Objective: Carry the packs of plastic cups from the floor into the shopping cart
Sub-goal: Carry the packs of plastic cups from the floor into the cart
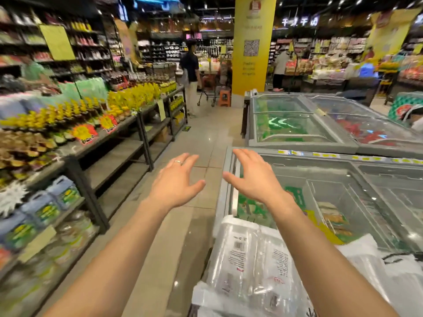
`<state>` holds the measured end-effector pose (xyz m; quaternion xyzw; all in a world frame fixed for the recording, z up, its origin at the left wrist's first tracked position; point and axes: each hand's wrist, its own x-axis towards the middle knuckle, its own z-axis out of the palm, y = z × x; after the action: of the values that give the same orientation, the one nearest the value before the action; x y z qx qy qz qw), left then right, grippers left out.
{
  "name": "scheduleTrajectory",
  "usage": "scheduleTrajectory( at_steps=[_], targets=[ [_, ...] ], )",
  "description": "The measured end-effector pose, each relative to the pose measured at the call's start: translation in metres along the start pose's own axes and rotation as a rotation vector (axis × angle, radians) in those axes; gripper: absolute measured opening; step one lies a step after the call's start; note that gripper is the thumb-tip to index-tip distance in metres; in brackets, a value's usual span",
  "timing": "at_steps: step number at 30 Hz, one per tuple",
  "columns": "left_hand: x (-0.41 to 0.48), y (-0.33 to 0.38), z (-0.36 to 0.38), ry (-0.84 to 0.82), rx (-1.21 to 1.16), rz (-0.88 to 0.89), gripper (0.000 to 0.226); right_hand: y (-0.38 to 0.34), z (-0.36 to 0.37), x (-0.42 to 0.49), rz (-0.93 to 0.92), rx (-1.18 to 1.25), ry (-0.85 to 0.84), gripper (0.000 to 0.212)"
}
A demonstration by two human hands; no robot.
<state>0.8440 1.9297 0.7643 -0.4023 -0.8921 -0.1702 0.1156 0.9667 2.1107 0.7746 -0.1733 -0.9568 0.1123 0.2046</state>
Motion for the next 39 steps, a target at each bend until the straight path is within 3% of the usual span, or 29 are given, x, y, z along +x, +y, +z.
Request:
scheduleTrajectory(
  at_steps=[5, 8, 20, 27, 33, 39],
  targets=[
    [-0.062, -0.076, -0.060, 0.053, 0.104, -0.122, 0.078, -0.093, 0.017, 0.002, -0.168, -0.032, -0.087, 0.084],
    [-0.119, -0.131, -0.104, 0.072, 0.158, -0.199, 0.080, -0.169, 0.033, -0.003, -0.274, -0.022, -0.113, 0.077],
    [-0.444, -0.342, -0.288, 0.089, 0.416, -0.665, 0.098, -0.563, 0.112, -0.091, -0.807, 0.131, -0.223, 0.080],
    [-0.618, -0.422, -0.357, 0.096, 0.522, -1.010, 0.082, -0.773, 0.157, -0.165, -1.119, 0.223, -0.339, 0.080],
    [-0.711, -0.505, -0.396, 0.054, 0.558, -1.231, 0.083, -0.919, 0.206, -0.203, -1.306, 0.291, -0.374, 0.081],
    [-0.749, -0.629, -0.440, 0.066, 0.664, -1.294, 0.079, -1.076, 0.277, -0.189, -1.436, 0.305, -0.371, 0.078]
  ],
)
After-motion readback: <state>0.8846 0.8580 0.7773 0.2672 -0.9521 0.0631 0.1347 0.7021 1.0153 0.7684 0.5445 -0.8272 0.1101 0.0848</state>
